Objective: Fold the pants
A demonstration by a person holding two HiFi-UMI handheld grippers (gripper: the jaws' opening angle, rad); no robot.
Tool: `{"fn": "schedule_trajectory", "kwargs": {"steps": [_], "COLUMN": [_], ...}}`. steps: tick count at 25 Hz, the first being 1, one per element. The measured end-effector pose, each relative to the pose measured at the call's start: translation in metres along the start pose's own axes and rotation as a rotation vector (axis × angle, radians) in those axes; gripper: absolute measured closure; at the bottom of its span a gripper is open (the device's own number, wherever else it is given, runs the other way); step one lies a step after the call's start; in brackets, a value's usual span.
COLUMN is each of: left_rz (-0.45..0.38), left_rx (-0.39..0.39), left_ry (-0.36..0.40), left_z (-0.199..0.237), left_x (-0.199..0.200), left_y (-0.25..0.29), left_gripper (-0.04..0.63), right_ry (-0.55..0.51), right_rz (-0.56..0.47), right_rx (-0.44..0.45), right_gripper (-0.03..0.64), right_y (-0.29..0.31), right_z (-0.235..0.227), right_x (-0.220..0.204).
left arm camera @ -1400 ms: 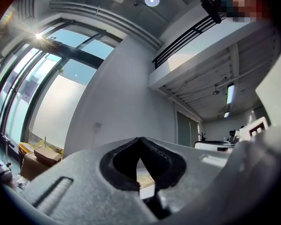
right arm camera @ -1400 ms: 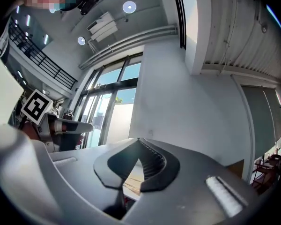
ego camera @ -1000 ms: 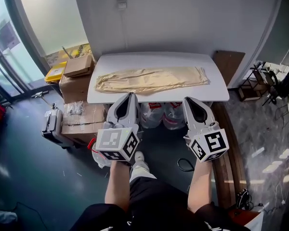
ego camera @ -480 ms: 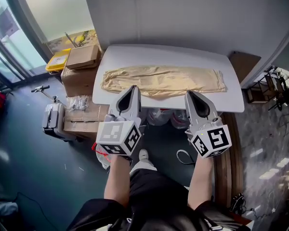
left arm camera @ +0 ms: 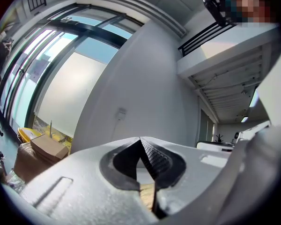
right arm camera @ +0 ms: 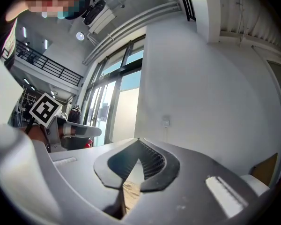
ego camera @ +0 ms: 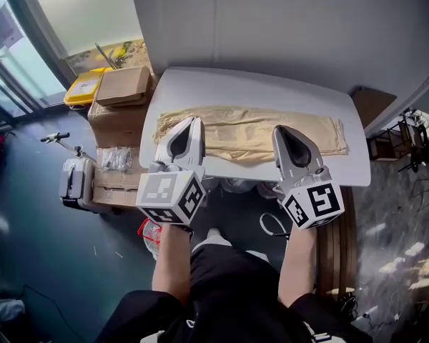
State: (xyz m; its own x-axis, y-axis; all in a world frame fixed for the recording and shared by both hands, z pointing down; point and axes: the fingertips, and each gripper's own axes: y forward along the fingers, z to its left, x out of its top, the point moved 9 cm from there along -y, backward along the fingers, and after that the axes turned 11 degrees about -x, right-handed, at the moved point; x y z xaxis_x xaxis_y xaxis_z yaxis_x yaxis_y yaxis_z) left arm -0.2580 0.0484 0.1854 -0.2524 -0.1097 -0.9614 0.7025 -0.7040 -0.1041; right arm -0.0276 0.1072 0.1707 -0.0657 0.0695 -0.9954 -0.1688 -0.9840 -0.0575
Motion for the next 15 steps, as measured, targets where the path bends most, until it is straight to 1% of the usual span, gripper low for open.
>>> {"fn": "schedule_trajectory", "kwargs": {"steps": [2, 6, 10, 13, 15], "left_rz": [0.01, 0.041, 0.081, 0.105, 0.107], "left_rx": [0.001, -0.012, -0.038, -0.051, -0.054], "left_ry": [-0.015, -0.04, -0.058, -0.058, -0.049], "left_z": [0.011, 0.021, 0.018, 0.014, 0.011], "left_x": [-0.004, -0.014, -0.029, -0.039, -0.042], "left_y": [0.009, 0.031, 0.056, 0.076, 0.09], "left_gripper": [0.592, 0.592, 0.592, 0.592, 0.592], "right_ry": [-0.01, -0.003, 0.019, 0.028, 0.034], "right_rz": [0.017, 0.051, 0.086, 0.099, 0.091], "right_rx": [0.001, -0.029, -0.062, -0.065, -0.063], "right_gripper": [0.612, 0.612, 0.612, 0.612, 0.612], "right_y": [0.011, 0.023, 0.028, 0.035, 0.041], "right_z": [0.0, -0.015, -0.036, -0.051, -0.063], "right_x": [-0.005, -0.015, -0.03, -0.039, -0.042]}}
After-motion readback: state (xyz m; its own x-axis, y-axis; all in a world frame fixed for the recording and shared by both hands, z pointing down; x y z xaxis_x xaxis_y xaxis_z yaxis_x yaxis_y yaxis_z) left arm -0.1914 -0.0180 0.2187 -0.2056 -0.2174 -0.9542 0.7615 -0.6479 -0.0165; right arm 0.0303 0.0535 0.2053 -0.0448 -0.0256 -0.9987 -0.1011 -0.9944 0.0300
